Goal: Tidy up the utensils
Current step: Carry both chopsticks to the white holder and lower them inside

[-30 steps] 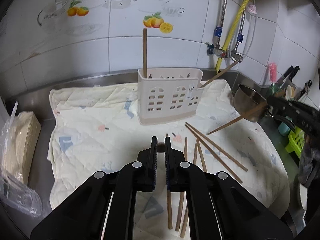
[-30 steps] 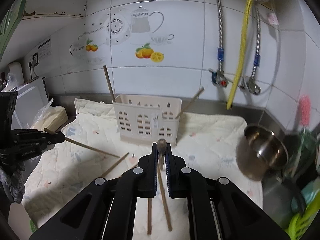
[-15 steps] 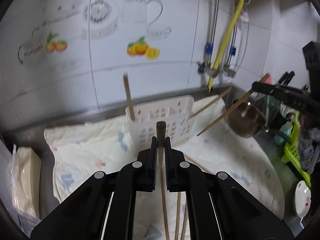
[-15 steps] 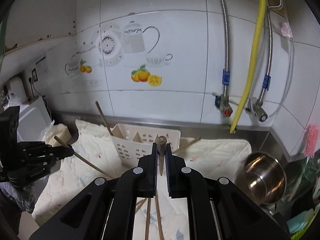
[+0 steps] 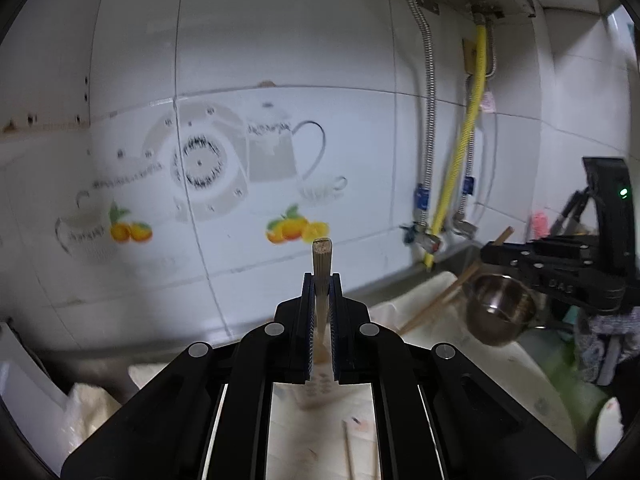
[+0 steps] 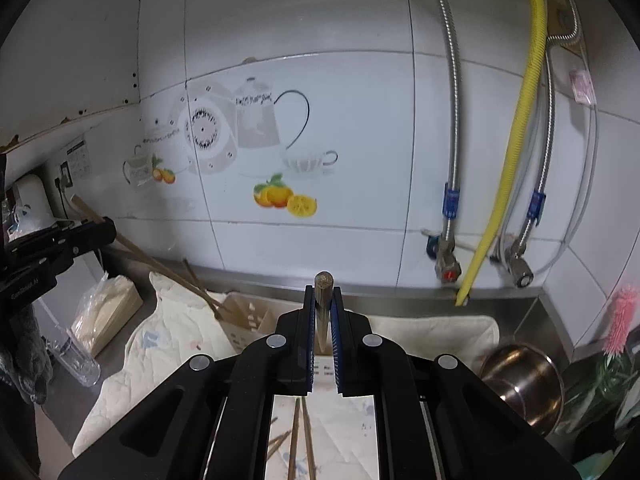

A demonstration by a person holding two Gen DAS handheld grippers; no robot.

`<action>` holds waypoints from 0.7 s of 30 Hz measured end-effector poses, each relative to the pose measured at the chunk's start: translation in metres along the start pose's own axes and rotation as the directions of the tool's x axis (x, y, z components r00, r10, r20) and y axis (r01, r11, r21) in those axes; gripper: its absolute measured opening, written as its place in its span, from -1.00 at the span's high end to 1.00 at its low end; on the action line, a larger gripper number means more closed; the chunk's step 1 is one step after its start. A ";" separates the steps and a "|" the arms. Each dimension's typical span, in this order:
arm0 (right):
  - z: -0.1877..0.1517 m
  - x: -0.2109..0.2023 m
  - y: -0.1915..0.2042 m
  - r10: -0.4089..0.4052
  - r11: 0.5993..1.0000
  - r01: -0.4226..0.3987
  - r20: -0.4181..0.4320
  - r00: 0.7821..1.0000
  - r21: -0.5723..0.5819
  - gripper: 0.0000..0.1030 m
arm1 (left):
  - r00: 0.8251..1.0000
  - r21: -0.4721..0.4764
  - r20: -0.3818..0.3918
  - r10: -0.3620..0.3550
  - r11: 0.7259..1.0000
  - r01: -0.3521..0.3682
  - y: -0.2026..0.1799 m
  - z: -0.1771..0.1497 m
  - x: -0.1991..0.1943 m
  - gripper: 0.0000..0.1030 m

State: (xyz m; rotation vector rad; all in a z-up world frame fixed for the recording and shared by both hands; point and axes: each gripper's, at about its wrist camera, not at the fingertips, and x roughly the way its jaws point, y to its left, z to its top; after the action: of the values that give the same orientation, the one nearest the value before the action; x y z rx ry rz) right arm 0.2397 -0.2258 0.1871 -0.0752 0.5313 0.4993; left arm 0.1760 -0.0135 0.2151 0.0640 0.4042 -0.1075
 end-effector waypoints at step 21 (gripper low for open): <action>-0.010 0.079 -0.008 -0.021 1.000 0.023 -0.130 0.991 0.010 0.86 | 0.982 -0.058 -0.186 0.023 0.998 -0.035 0.032 -0.038 0.093 0.89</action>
State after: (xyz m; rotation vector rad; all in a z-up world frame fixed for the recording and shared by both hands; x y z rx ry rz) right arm 0.2978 -0.2001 0.1377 -0.1030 0.6600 0.4718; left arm 0.2503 0.0126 0.1451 0.0197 0.5921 -0.0603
